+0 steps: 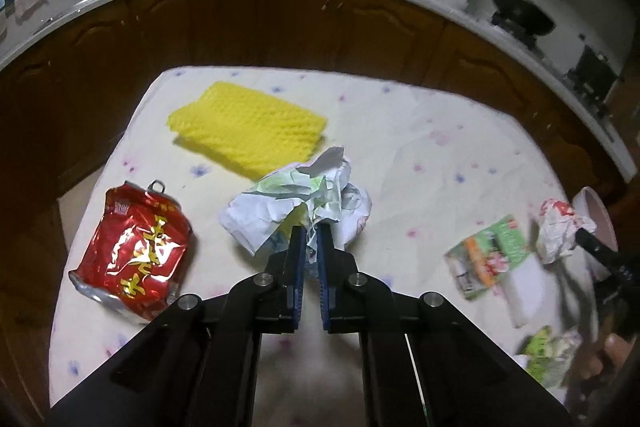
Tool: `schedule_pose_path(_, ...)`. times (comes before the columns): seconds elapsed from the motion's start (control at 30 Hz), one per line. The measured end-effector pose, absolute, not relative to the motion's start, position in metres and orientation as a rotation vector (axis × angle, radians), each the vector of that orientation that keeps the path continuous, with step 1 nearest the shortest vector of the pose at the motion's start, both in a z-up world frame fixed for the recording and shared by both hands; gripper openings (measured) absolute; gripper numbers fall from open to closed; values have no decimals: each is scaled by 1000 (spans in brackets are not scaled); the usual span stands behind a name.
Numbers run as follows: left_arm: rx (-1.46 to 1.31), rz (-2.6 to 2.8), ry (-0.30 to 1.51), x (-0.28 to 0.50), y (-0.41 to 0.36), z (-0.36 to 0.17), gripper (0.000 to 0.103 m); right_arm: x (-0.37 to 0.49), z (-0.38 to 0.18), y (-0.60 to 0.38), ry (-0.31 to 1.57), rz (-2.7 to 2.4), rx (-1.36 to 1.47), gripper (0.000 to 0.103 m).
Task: Collect trash
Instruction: 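Grasp crumpled white tissue with left tool while right tool grasps red-printed tissue, then carry both crumpled tissues over the bin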
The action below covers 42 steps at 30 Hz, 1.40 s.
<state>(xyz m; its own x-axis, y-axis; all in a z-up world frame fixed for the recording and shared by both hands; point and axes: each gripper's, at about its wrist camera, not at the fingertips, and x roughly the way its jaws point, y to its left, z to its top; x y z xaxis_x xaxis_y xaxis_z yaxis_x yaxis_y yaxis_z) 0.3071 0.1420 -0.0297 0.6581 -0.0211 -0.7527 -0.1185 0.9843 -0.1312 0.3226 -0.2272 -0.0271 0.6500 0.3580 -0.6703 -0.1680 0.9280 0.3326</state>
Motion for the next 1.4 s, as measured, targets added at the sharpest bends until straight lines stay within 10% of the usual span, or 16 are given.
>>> schedule_pose_path(1.4,-170,-438,743,262,-91,37,5,214,38,-365,609,176,338,18)
